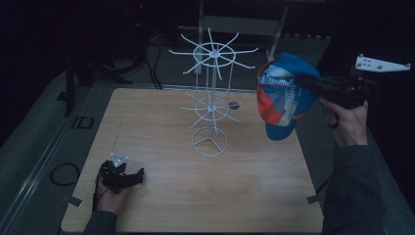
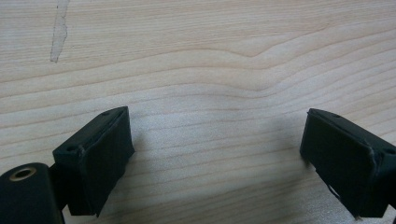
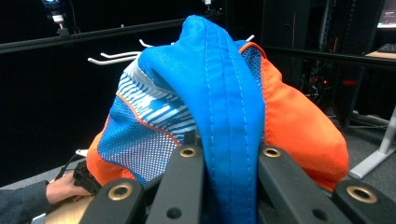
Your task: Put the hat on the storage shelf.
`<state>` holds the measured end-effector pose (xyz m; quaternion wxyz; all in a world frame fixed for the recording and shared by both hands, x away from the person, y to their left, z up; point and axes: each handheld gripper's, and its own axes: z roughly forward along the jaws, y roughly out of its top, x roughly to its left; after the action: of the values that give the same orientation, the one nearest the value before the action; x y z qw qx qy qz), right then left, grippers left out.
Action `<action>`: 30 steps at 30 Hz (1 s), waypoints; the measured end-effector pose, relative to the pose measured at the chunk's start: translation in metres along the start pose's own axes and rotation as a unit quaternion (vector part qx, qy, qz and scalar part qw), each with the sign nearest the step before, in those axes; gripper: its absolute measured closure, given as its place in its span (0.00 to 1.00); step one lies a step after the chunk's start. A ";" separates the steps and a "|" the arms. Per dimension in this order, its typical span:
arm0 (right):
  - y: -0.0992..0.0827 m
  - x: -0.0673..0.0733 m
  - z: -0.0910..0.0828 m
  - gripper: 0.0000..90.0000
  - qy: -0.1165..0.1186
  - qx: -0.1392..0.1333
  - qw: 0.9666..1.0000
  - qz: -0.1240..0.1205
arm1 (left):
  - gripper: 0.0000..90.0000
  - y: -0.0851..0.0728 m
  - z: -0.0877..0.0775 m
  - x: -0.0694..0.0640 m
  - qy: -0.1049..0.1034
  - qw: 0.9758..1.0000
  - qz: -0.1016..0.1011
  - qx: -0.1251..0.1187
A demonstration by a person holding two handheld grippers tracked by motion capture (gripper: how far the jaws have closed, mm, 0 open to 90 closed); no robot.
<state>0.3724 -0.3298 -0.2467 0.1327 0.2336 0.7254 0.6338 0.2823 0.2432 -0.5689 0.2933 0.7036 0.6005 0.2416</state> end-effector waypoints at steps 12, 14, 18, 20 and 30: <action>0.002 0.002 -0.001 0.96 0.010 -0.011 1.000 0.001 | 0.11 0.000 0.000 0.000 -0.001 1.000 0.001 0.000; 0.003 0.003 -0.001 0.96 0.015 -0.016 1.000 -0.001 | 0.11 0.000 0.000 0.000 -0.001 1.000 0.001 0.000; 0.005 0.005 -0.002 0.96 0.022 -0.026 0.999 -0.001 | 0.11 0.000 0.000 0.000 -0.001 1.000 0.001 0.000; 0.006 0.006 -0.002 0.95 0.025 -0.029 0.999 -0.001 | 0.11 0.000 0.000 0.000 -0.001 1.000 0.001 0.000; 0.008 0.007 0.001 0.96 0.040 -0.043 0.998 0.003 | 0.11 0.000 0.000 0.000 -0.001 1.000 0.002 0.000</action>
<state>0.3679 -0.3247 -0.2377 0.1115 0.2043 0.7013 0.6738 0.2824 0.2430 -0.5689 0.2936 0.7049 0.5990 0.2413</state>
